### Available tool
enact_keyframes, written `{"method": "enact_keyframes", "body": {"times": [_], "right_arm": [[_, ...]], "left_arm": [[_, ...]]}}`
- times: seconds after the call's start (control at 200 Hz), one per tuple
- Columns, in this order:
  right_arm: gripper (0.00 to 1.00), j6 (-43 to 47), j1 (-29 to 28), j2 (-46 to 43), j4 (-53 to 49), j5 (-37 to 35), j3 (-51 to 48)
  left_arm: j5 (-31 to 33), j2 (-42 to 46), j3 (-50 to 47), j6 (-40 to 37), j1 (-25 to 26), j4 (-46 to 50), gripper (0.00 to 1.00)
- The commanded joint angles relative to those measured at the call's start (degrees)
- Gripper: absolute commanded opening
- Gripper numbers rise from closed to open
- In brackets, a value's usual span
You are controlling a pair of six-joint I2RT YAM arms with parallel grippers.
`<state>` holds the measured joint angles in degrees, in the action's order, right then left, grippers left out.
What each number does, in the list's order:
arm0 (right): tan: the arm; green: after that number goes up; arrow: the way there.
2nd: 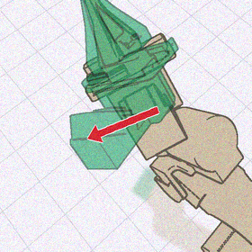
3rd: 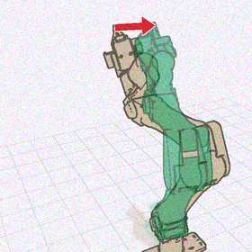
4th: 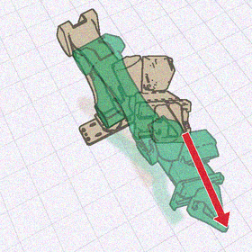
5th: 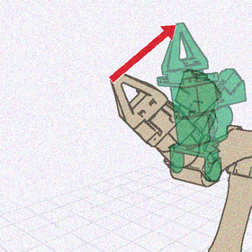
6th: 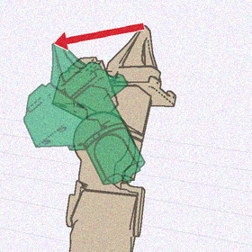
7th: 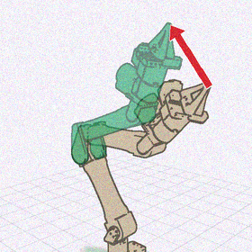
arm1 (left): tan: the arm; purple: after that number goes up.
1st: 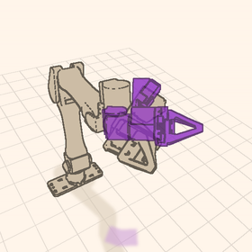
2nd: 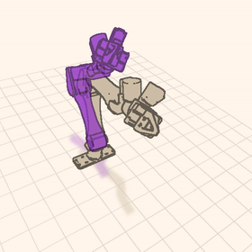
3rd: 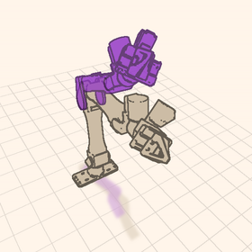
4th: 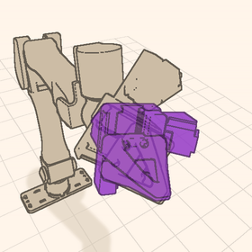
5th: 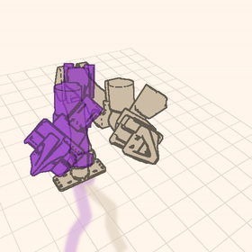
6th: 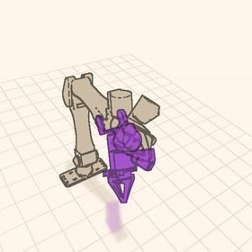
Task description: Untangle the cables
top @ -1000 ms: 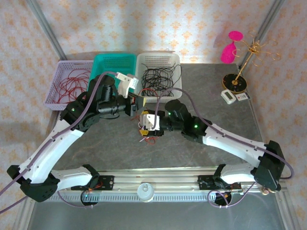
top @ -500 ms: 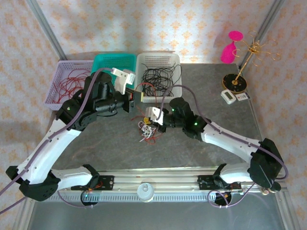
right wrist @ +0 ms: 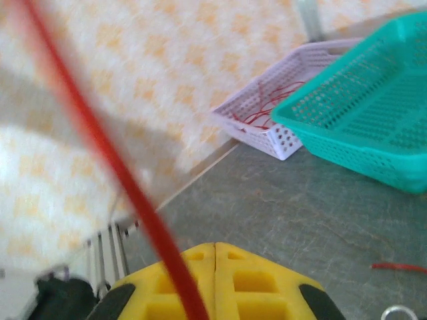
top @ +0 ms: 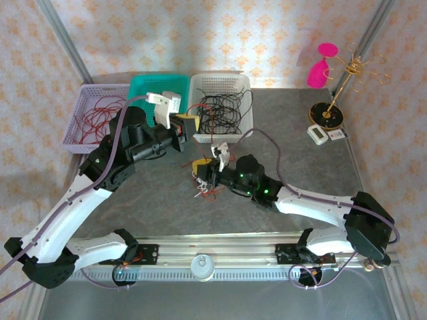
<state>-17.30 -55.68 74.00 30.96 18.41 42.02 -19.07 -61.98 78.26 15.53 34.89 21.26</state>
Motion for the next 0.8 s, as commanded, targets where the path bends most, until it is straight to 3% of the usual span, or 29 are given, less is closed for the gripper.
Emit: {"method": "enact_keyframes", "body": {"times": [0.0,0.16,0.405,0.455,0.621,0.796], "right_arm": [[0.0,-15.16,-0.54,1.44,-5.4,-6.95,3.64],[0.0,-19.94,-2.62,7.53,-23.65,-11.77,13.08],[0.0,-13.09,-7.59,11.05,-34.35,-24.37,17.12],[0.12,-11.43,-8.01,10.26,-33.22,-25.17,15.96],[0.31,-3.89,-8.03,3.79,-29.73,-23.83,10.71],[0.53,3.34,-7.83,-7.75,-36.46,-21.72,8.49]], "left_arm": [[2.68,1.52,-1.45,0.37,0.17,-10.26,0.0],[3.58,0.51,-1.25,-0.44,0.17,-13.11,0.0],[5.96,-2.39,3.21,-2.42,0.17,-9.77,0.0],[6.22,-2.86,4.07,-3.01,0.17,-8.48,0.0],[7.28,-3.49,7.01,-4.32,0.22,-3.57,0.0],[9.98,-4.6,11.94,-6.32,0.17,3.15,0.0]]}}
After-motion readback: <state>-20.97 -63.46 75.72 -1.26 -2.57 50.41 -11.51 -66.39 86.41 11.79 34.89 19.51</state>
